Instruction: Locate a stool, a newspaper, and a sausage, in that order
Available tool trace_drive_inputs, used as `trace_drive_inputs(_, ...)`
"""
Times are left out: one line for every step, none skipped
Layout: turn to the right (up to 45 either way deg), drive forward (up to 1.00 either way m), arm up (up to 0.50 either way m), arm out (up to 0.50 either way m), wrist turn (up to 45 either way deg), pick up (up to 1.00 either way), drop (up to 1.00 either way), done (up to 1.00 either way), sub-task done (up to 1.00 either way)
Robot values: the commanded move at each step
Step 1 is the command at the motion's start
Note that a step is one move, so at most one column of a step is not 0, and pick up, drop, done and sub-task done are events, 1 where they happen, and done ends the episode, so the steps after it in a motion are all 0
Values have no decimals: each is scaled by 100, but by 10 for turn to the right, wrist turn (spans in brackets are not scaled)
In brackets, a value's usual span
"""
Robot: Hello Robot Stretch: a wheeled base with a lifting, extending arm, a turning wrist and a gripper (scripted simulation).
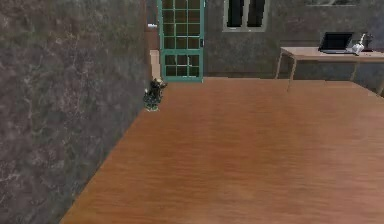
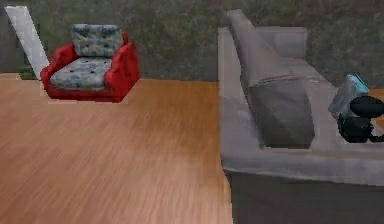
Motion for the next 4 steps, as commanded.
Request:
trace_drive_inputs(0, 100, 0, 0, 0, 0, 0, 0, 0)
trace_drive_inputs(0, 100, 0, 0, 0, 0, 0, 0, 0)
trace_drive_inputs(0, 100, 0, 0, 0, 0, 0, 0, 0)
trace_drive_inputs(60, 0, 0, 0, 0, 0, 0, 0, 0)
